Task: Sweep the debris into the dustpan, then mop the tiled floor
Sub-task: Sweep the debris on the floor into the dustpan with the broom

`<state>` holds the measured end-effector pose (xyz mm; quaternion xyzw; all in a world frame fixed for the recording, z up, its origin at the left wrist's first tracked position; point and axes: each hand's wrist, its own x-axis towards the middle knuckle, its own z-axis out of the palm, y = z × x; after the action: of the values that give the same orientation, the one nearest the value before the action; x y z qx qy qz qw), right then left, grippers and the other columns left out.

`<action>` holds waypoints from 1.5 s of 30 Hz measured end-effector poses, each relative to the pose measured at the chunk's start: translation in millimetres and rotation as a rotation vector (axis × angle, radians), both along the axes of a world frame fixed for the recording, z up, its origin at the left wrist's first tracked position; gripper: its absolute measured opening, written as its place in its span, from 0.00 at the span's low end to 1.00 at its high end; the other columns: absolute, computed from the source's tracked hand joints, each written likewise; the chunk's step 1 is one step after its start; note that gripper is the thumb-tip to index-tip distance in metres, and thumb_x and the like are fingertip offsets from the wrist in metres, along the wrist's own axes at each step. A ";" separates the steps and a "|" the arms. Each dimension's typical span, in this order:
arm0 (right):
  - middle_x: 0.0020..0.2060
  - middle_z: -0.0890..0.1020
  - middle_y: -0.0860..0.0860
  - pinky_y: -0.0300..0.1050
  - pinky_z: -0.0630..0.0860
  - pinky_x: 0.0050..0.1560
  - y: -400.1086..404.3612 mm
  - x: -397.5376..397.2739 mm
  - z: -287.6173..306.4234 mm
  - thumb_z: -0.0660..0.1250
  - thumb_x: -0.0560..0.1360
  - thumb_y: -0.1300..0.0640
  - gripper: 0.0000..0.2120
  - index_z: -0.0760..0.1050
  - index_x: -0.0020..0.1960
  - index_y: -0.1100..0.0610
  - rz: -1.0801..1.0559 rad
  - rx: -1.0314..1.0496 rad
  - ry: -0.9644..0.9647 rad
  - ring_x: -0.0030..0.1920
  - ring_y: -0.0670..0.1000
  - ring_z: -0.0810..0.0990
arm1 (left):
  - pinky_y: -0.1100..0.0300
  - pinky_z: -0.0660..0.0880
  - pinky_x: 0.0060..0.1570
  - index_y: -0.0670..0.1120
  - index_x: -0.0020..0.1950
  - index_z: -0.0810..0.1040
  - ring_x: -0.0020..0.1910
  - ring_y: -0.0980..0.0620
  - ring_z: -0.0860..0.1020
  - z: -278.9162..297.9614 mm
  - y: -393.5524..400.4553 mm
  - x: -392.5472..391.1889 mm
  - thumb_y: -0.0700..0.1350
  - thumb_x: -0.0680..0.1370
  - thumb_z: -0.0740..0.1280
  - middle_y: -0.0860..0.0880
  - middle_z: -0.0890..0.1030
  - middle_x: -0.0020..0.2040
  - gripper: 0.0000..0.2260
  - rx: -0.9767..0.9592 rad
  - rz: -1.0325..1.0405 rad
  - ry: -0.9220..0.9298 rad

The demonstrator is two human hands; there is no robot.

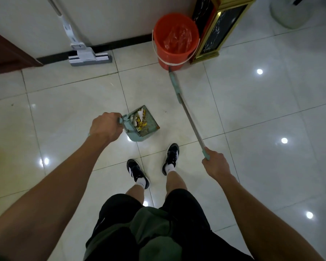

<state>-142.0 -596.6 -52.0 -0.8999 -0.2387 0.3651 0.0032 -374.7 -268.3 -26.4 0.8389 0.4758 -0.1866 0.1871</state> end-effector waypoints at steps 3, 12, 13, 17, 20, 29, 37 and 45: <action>0.39 0.77 0.52 0.45 0.77 0.39 23.0 -12.0 -6.0 0.62 0.75 0.58 0.19 0.74 0.66 0.52 0.061 -0.052 0.021 0.37 0.55 0.78 | 0.56 0.70 0.37 0.54 0.48 0.81 0.36 0.43 0.76 0.0 1.7 5.9 0.46 0.76 0.67 0.49 0.77 0.37 0.04 0.008 -0.010 -0.005; 0.37 0.82 0.55 0.43 0.74 0.29 50.1 -38.0 -4.6 0.66 0.72 0.58 0.23 0.77 0.67 0.51 -0.222 0.034 0.365 0.28 0.53 0.78 | 0.55 0.68 0.38 0.52 0.49 0.80 0.36 0.44 0.74 -2.5 -2.1 8.0 0.45 0.76 0.67 0.49 0.75 0.37 0.04 -0.010 -0.034 -0.012; 0.34 0.81 0.55 0.42 0.73 0.26 47.9 -35.0 -1.6 0.66 0.72 0.58 0.23 0.77 0.67 0.50 -0.278 0.056 0.399 0.23 0.51 0.75 | 0.55 0.68 0.38 0.52 0.49 0.80 0.36 0.43 0.74 -2.9 -1.8 7.0 0.45 0.76 0.67 0.49 0.75 0.38 0.04 -0.013 -0.031 -0.012; 0.31 0.80 0.55 0.40 0.71 0.23 39.3 -24.1 13.1 0.67 0.71 0.59 0.24 0.76 0.67 0.49 -0.367 0.089 0.424 0.20 0.49 0.71 | 0.55 0.69 0.38 0.52 0.48 0.80 0.37 0.43 0.76 -5.1 4.9 -1.1 0.44 0.76 0.67 0.49 0.78 0.38 0.03 -0.017 -0.014 -0.021; 0.30 0.80 0.55 0.41 0.71 0.24 41.9 -14.7 21.5 0.67 0.72 0.59 0.23 0.77 0.67 0.50 -0.397 0.114 0.417 0.22 0.50 0.71 | 0.55 0.69 0.38 0.52 0.49 0.80 0.38 0.44 0.77 -4.4 8.1 -10.8 0.45 0.77 0.68 0.48 0.78 0.39 0.03 -0.020 -0.022 -0.010; 0.36 0.81 0.52 0.47 0.80 0.31 58.9 -18.7 22.4 0.67 0.70 0.55 0.24 0.77 0.66 0.50 -0.040 0.042 0.169 0.31 0.52 0.79 | 0.56 0.68 0.36 0.52 0.46 0.80 0.36 0.43 0.77 -5.0 20.6 -32.0 0.45 0.75 0.67 0.49 0.76 0.36 0.03 -0.009 0.014 0.007; 0.35 0.73 0.47 0.40 0.67 0.31 81.6 -43.0 9.3 0.66 0.72 0.57 0.16 0.78 0.59 0.54 0.140 -0.088 0.136 0.33 0.49 0.75 | 0.55 0.68 0.37 0.53 0.50 0.80 0.37 0.43 0.75 -6.2 13.2 -33.7 0.45 0.76 0.67 0.48 0.77 0.39 0.05 0.002 -0.009 0.010; 0.33 0.82 0.53 0.44 0.78 0.26 68.0 -53.9 18.5 0.68 0.71 0.57 0.23 0.77 0.66 0.50 -0.117 0.063 0.318 0.24 0.51 0.77 | 0.56 0.70 0.38 0.52 0.51 0.81 0.39 0.42 0.78 -4.2 5.2 -46.3 0.45 0.77 0.68 0.47 0.80 0.41 0.06 -0.009 0.050 -0.019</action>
<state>-195.9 -528.7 -33.5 -0.8426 -0.1937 0.4942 0.0903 -421.0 -263.1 -30.6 0.8277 0.4940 -0.1760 0.2000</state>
